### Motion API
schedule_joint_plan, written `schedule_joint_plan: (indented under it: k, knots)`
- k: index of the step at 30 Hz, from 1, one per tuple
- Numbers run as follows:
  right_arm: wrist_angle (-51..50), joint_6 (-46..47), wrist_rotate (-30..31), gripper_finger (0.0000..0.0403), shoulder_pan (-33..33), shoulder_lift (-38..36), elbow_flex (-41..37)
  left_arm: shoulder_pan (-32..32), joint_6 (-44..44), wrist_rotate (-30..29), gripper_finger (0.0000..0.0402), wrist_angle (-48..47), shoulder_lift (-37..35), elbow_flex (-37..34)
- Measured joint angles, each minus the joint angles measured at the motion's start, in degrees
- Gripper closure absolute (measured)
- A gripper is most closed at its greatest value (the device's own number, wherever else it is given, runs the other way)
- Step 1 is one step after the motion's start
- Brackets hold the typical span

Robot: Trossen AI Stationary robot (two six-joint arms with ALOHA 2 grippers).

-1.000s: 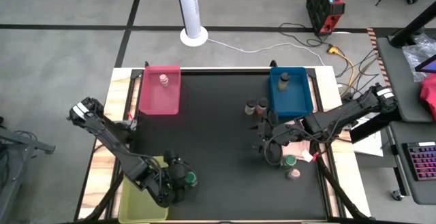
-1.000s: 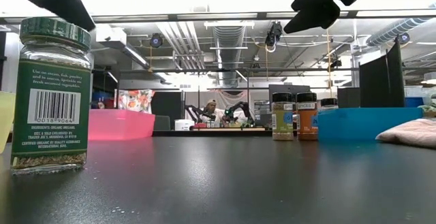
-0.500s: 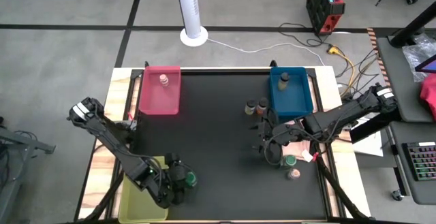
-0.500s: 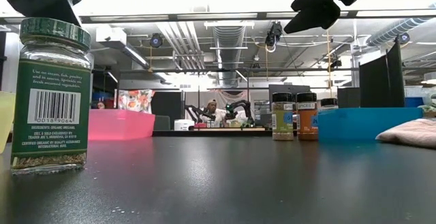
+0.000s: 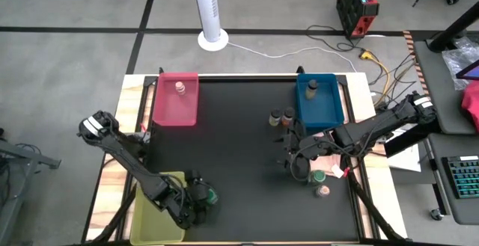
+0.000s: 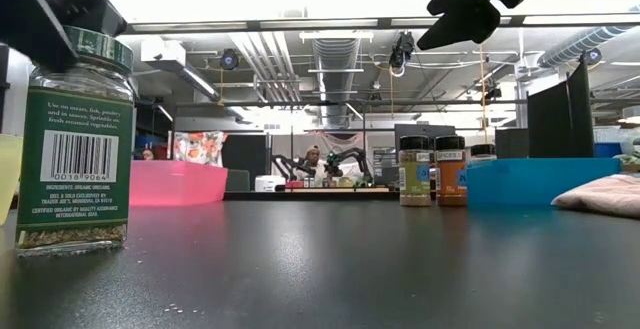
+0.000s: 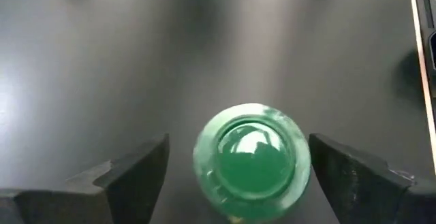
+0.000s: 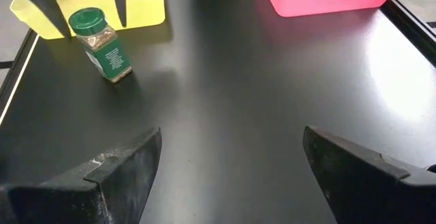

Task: Sort spices by type
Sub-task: Put the left green seasoning into the yellow bin

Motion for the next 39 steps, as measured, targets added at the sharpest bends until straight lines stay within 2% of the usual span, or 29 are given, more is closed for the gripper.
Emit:
schedule_joint_plan:
  k: [4,7,13,22,30,35,39]
  knots:
    - [0.02,0.04,0.00,0.0058,0.00,0.00,0.00,0.01,1.27,-0.01,0.0083,1.08,2.06,0.77]
    - [0.21,0.25,0.00,0.0063,-0.01,0.00,0.00,0.00,1.82,0.03,0.0110,0.78,2.60,1.16]
    - [0.42,0.46,0.00,0.0071,0.00,0.00,0.00,0.01,1.83,-0.24,0.0216,0.90,2.11,1.22]
    - [0.41,0.46,0.00,0.0064,-0.01,0.00,0.00,0.02,1.89,0.20,0.0218,-0.31,1.99,2.14]
    - [0.39,0.60,0.00,0.0070,-0.02,0.00,0.00,-0.15,2.10,-3.54,0.0218,-11.39,1.81,13.25]
    - [0.41,0.66,0.00,0.0077,-0.02,0.00,0.00,-0.61,-5.56,-7.33,0.0218,-23.49,1.77,23.64]
    - [0.42,0.96,0.00,0.0079,-0.02,0.00,0.00,-3.23,-17.84,-10.67,0.0218,-37.29,1.77,30.09]
